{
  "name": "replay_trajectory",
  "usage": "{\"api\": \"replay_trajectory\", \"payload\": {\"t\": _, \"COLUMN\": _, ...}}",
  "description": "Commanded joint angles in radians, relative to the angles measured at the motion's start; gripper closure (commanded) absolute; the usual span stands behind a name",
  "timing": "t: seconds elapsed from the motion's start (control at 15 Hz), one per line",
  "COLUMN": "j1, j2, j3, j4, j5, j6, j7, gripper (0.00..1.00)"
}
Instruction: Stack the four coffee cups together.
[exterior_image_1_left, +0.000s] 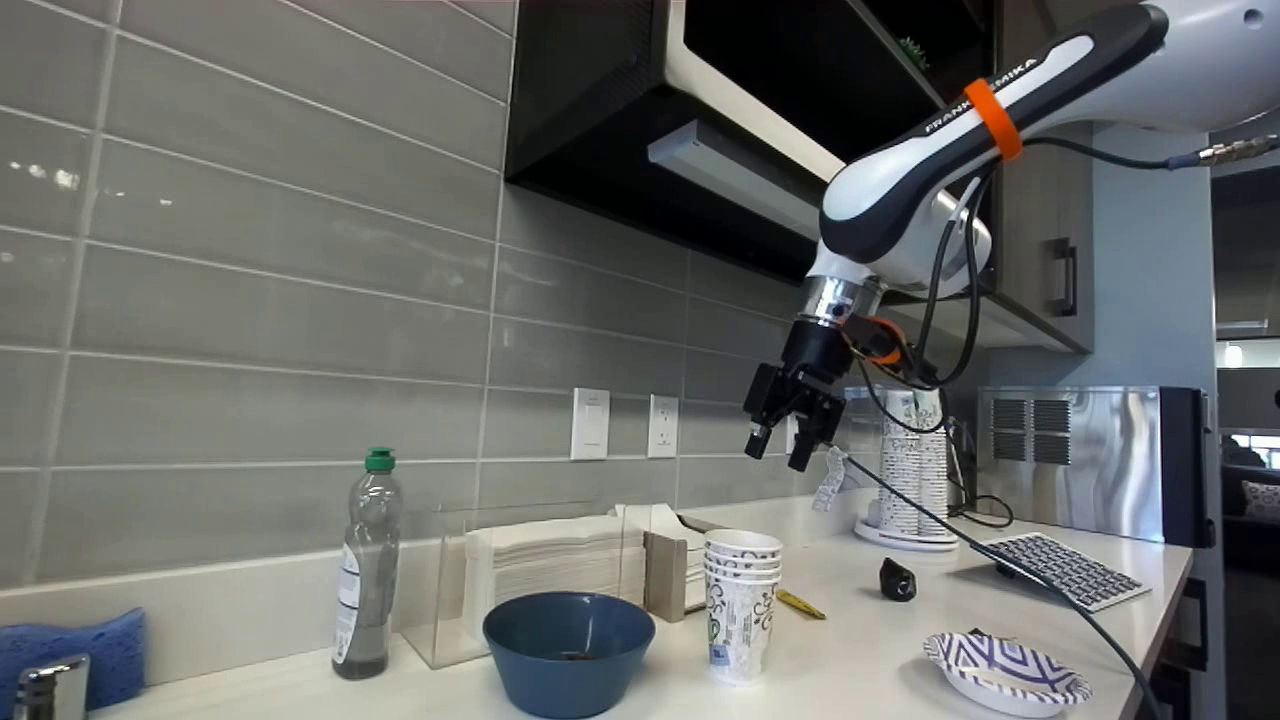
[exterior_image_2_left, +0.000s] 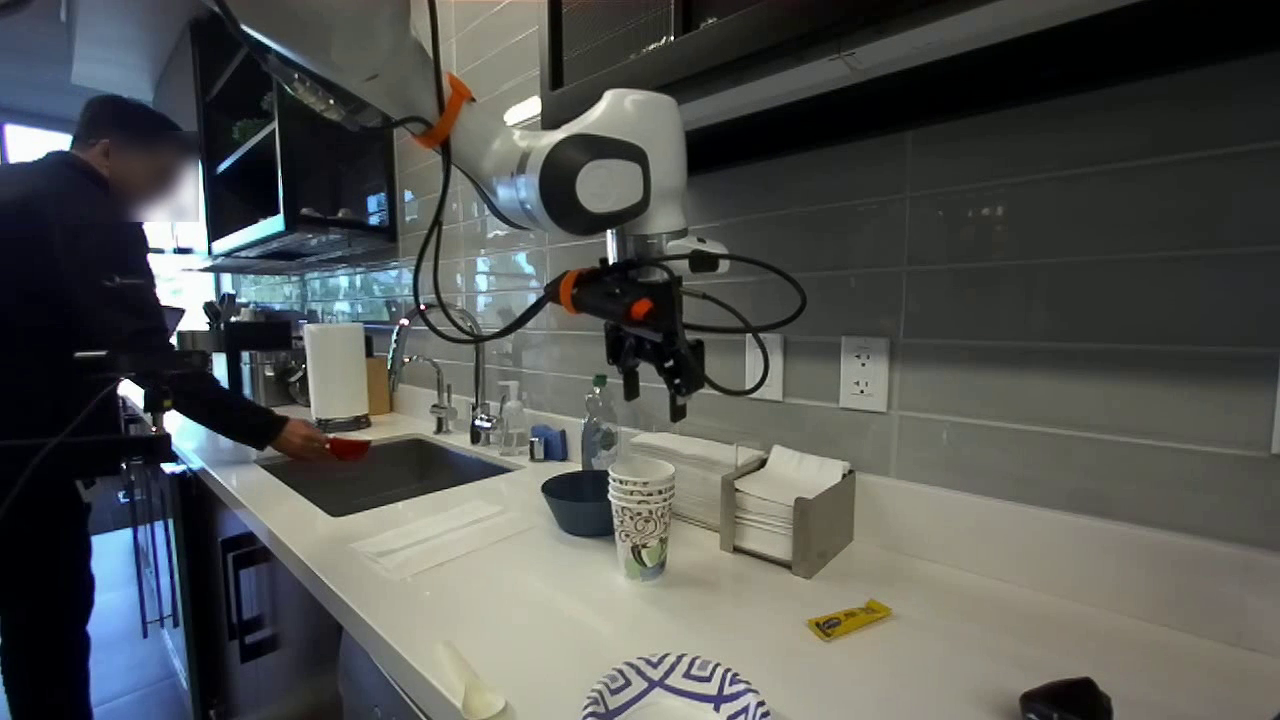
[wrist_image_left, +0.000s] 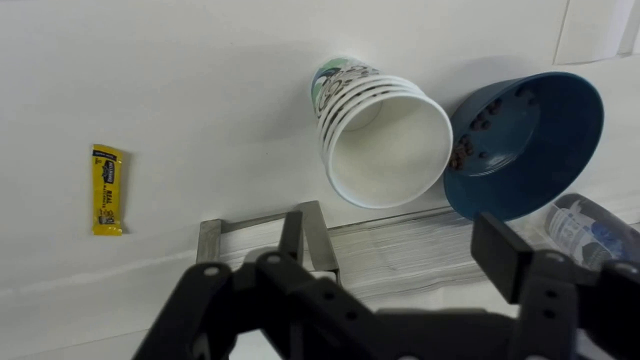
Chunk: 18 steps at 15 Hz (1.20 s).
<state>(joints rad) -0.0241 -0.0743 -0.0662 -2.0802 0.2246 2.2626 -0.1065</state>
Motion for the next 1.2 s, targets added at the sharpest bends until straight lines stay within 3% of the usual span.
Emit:
{"api": "replay_trajectory", "payload": {"t": 0.0, "j1": -0.006, "j2": -0.089, "j3": -0.014, "j4": -0.065, "j5": 0.078, "j6": -0.006, "j7": -0.102, "gripper": 0.00}}
{"api": "replay_trajectory", "payload": {"t": 0.8, "j1": 0.000, "j2": -0.361, "j3": -0.072, "j4": -0.303, "j5": 0.041, "j6": 0.005, "j7": -0.180, "gripper": 0.00}}
{"api": "replay_trajectory", "payload": {"t": 0.87, "j1": 0.005, "j2": -0.295, "j3": -0.071, "j4": -0.243, "j5": 0.043, "j6": -0.002, "j7": -0.157, "gripper": 0.00}}
{"api": "replay_trajectory", "payload": {"t": 1.13, "j1": 0.007, "j2": -0.338, "j3": -0.075, "j4": -0.281, "j5": 0.041, "j6": -0.001, "j7": -0.161, "gripper": 0.00}}
